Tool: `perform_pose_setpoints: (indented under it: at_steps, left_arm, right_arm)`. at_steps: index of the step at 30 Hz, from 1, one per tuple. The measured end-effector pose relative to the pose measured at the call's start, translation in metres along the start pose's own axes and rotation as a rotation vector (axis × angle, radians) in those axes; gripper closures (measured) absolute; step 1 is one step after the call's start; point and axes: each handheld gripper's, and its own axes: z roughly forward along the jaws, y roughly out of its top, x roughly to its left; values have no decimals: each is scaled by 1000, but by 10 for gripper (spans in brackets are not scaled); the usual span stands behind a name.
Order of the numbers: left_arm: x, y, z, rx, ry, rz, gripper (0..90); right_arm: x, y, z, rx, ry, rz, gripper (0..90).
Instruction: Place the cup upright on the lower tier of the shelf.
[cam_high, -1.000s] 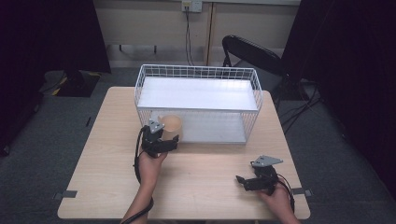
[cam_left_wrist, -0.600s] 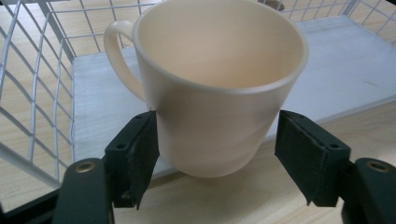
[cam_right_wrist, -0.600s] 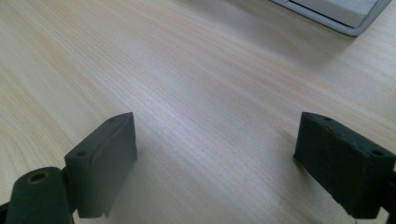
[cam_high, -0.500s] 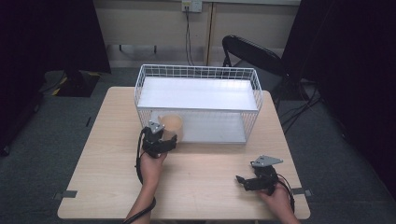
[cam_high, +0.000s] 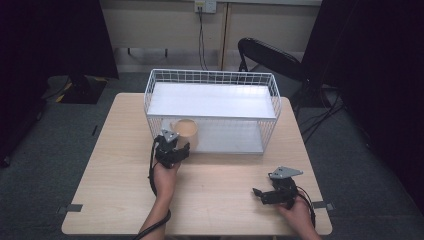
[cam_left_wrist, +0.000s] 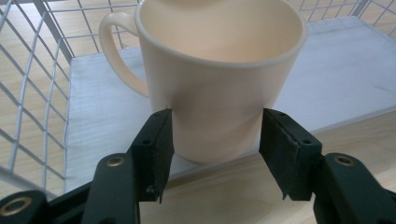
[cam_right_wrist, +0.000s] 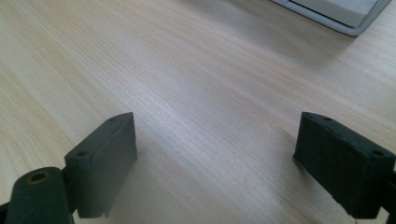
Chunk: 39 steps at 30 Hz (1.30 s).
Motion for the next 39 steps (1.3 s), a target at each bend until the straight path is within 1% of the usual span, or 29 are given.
perform_pose_setpoints:
  at_steps: [1,10,13,17,24,25,29,32,35,36,38,39]
  left_arm:
    - [0,0,1,-3,1,-5,456]
    - [-2,1,3,-10,14,3,556]
    - [-2,0,4,-10,18,5,574]
    - [-2,0,6,-13,20,4,645]
    - [-2,1,7,-12,26,4,705]
    - [-2,2,7,-10,27,5,729]
    - [-2,2,8,-11,34,9,766]
    - [-2,2,8,-10,39,16,813]
    - [-2,1,8,-6,37,13,804]
    - [-2,1,8,-5,36,5,773]
    - [0,0,7,4,28,-3,675]
    - [0,0,6,1,26,-2,629]
  right_arm:
    - [0,0,0,0,0,0,120]
    - [0,0,0,0,0,0,121]
    - [0,0,0,0,0,0,120]
    - [0,0,0,0,0,0,120]
    - [0,0,0,0,0,0,120]
    - [0,0,0,0,0,0,120]
    - [0,0,0,0,0,0,120]
    - [0,0,0,0,0,0,120]
    - [0,0,0,0,0,0,120]
    - [0,0,0,0,0,0,120]
    - [0,0,0,0,0,0,121]
    - [0,0,0,0,0,0,121]
